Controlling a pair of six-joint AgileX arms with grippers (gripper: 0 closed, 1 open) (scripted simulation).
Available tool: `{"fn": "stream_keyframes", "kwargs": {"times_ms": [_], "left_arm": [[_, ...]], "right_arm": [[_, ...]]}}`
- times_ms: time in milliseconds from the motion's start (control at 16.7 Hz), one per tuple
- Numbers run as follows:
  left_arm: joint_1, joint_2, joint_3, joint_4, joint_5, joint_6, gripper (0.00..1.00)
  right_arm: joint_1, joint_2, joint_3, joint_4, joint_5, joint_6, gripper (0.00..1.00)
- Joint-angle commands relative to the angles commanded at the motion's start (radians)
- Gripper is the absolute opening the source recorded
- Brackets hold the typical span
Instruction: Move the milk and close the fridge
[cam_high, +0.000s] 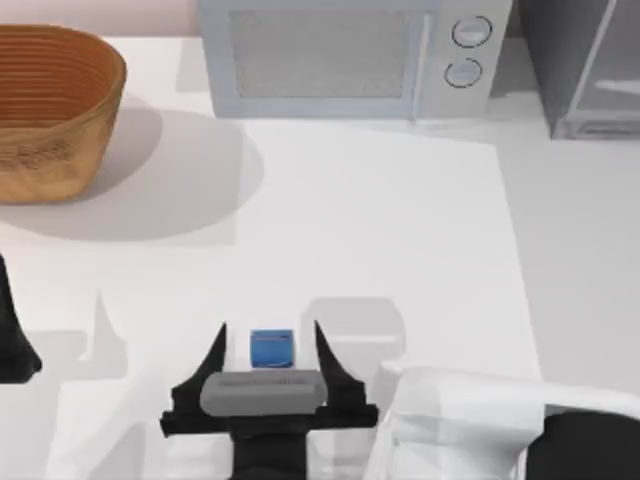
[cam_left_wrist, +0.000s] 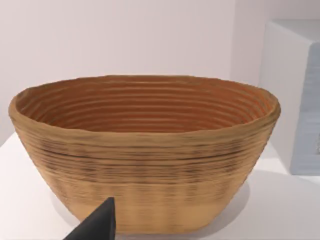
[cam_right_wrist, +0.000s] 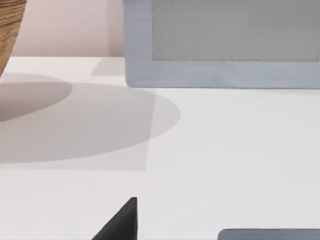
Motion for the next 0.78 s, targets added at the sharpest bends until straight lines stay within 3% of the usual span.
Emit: {"fn": "stream_keyframes", "kwargs": {"times_ms": [540, 780], "left_arm": [[0.000, 0.000, 0.000, 0.000, 0.000, 0.000, 1.00], [0.000, 0.000, 0.000, 0.000, 0.000, 0.000, 1.00]], "right_arm": [[0.000, 0.000, 0.000, 0.000, 0.000, 0.000, 0.02], [0.000, 0.000, 0.000, 0.000, 0.000, 0.000, 0.00]]}}
